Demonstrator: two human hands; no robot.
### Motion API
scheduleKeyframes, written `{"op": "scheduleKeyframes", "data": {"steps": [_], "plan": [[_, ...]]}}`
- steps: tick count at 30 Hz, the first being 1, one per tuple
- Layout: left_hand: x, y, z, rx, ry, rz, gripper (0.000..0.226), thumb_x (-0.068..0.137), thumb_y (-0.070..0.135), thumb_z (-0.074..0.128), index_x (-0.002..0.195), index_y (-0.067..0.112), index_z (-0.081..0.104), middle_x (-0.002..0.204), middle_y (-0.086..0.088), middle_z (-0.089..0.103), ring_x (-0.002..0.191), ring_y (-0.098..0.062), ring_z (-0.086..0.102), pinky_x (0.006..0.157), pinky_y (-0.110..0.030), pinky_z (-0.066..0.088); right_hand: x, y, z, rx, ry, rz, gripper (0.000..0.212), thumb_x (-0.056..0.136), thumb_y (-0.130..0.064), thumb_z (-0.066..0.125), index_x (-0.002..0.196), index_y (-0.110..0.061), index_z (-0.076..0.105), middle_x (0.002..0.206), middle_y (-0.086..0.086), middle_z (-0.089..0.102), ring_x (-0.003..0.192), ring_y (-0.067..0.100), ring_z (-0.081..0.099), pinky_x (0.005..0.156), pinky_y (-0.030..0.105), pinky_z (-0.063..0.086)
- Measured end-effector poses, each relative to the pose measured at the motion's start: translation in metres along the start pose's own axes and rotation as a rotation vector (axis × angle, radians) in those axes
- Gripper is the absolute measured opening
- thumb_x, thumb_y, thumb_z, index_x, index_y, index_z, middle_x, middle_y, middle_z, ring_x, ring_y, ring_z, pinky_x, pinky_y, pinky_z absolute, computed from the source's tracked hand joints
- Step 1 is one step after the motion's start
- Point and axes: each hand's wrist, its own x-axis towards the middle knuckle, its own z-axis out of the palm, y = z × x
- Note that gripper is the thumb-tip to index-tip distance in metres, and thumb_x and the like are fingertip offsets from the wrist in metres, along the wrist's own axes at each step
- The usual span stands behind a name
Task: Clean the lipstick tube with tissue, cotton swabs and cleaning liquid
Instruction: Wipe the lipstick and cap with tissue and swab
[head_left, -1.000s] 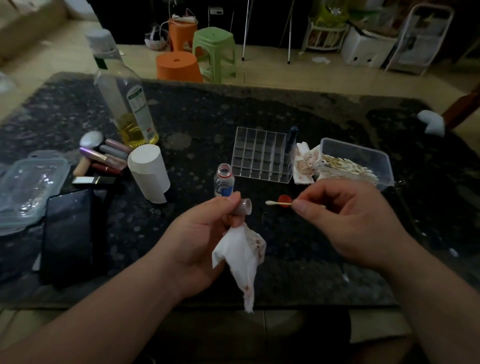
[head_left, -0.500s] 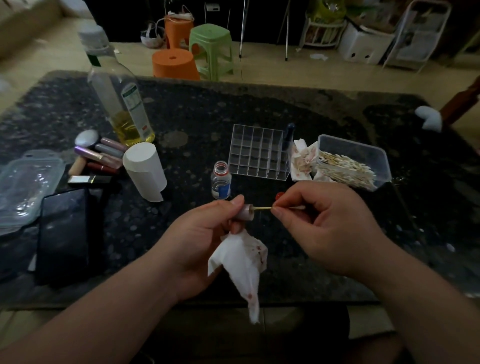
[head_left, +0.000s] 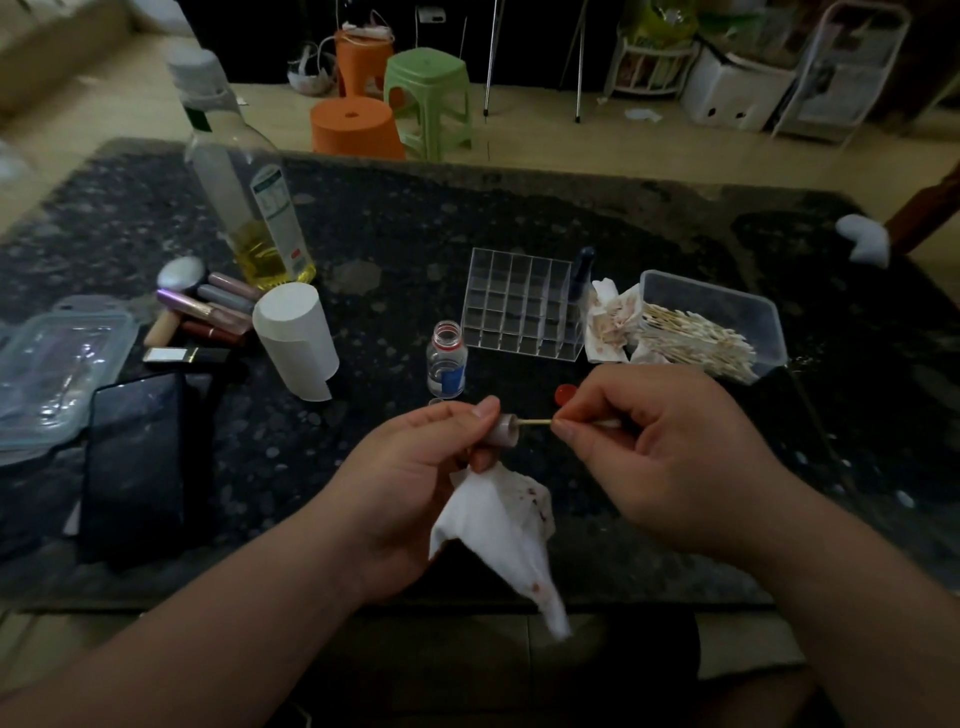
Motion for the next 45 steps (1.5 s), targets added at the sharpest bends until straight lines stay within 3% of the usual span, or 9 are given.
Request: {"op": "scheduleKeyframes", "data": {"steps": [6, 11, 14, 18, 29, 32, 36, 39, 45], "plan": [[-0.003, 0.002, -0.001, 0.017, -0.018, 0.038, 0.024, 0.085, 0.025, 0.063, 0.094, 0.004, 0.069, 0.069, -0.005, 0.058, 0.065, -0.017, 0.051, 0.066, -0.031, 0.042, -0.001, 0.0, 0.0, -0.069, 0.011, -0.081, 0.006, 0.086, -0.022, 0.072, 0.081, -0.025, 0.07, 0.066, -0.015, 0.061, 0.059, 0.005, 0.057, 0.055, 0.039, 0.055], [-0.004, -0.001, -0.004, 0.059, -0.036, 0.124, 0.012, 0.086, 0.02, 0.062, 0.088, 0.011, 0.069, 0.078, -0.007, 0.061, 0.072, -0.02, 0.054, 0.071, -0.035, 0.045, 0.0, 0.003, 0.001, 0.126, -0.106, 0.108, 0.023, 0.084, -0.02, 0.077, 0.069, -0.032, 0.066, 0.066, -0.008, 0.066, 0.062, 0.012, 0.065, 0.08, 0.05, 0.059], [-0.004, -0.004, -0.004, 0.075, -0.061, 0.166, 0.01, 0.089, 0.017, 0.063, 0.093, 0.013, 0.071, 0.087, -0.006, 0.066, 0.08, -0.021, 0.056, 0.081, -0.042, 0.045, 0.0, 0.002, -0.002, 0.289, -0.113, 0.197, 0.012, 0.083, -0.019, 0.078, 0.077, -0.027, 0.071, 0.069, 0.002, 0.07, 0.066, 0.024, 0.067, 0.069, 0.053, 0.058], [-0.005, -0.002, -0.002, 0.11, -0.053, 0.193, 0.014, 0.086, 0.017, 0.063, 0.096, 0.016, 0.072, 0.084, -0.003, 0.07, 0.074, -0.014, 0.064, 0.066, -0.033, 0.054, 0.0, -0.002, -0.005, 0.354, -0.062, 0.195, 0.014, 0.082, -0.017, 0.079, 0.076, -0.028, 0.072, 0.068, 0.007, 0.07, 0.067, 0.034, 0.065, 0.075, 0.058, 0.057], [-0.008, 0.001, 0.004, 0.082, -0.092, 0.167, 0.012, 0.084, 0.017, 0.061, 0.088, 0.018, 0.072, 0.083, -0.007, 0.07, 0.073, -0.017, 0.065, 0.073, -0.037, 0.053, -0.004, -0.002, -0.012, 0.155, -0.034, 0.085, 0.019, 0.083, -0.016, 0.076, 0.074, -0.031, 0.069, 0.065, -0.015, 0.062, 0.058, 0.009, 0.059, 0.051, 0.016, 0.047], [-0.008, 0.002, 0.005, 0.093, -0.081, 0.186, 0.013, 0.084, 0.016, 0.061, 0.082, 0.019, 0.073, 0.08, -0.005, 0.07, 0.07, -0.015, 0.065, 0.067, -0.032, 0.056, -0.005, -0.003, -0.011, 0.087, -0.003, 0.035, 0.023, 0.083, -0.016, 0.076, 0.076, -0.035, 0.066, 0.067, -0.015, 0.062, 0.06, 0.008, 0.06, 0.052, 0.018, 0.049], [-0.007, 0.002, 0.0, 0.104, -0.074, 0.196, 0.013, 0.083, 0.014, 0.063, 0.086, 0.018, 0.075, 0.083, -0.007, 0.071, 0.074, -0.016, 0.066, 0.068, -0.033, 0.055, -0.004, -0.004, -0.009, 0.019, 0.013, 0.018, 0.023, 0.083, -0.016, 0.078, 0.074, -0.034, 0.066, 0.061, -0.014, 0.059, 0.06, 0.011, 0.06, 0.055, 0.033, 0.056], [-0.007, 0.002, -0.003, 0.126, -0.054, 0.189, 0.015, 0.081, 0.016, 0.064, 0.09, 0.016, 0.076, 0.085, -0.008, 0.07, 0.076, -0.017, 0.067, 0.077, -0.038, 0.053, -0.004, -0.005, -0.01, 0.037, -0.066, 0.051, 0.018, 0.082, -0.018, 0.078, 0.072, -0.03, 0.068, 0.064, -0.013, 0.063, 0.06, 0.011, 0.061, 0.051, 0.026, 0.052], [-0.01, 0.002, -0.001, 0.166, -0.034, 0.157, 0.02, 0.08, 0.018, 0.063, 0.092, 0.015, 0.079, 0.083, -0.005, 0.073, 0.075, -0.014, 0.071, 0.069, -0.032, 0.055, -0.006, -0.008, -0.013, 0.182, -0.149, 0.126, 0.013, 0.082, -0.018, 0.078, 0.072, -0.023, 0.071, 0.066, -0.007, 0.066, 0.058, 0.013, 0.061, 0.053, 0.028, 0.053]]}}
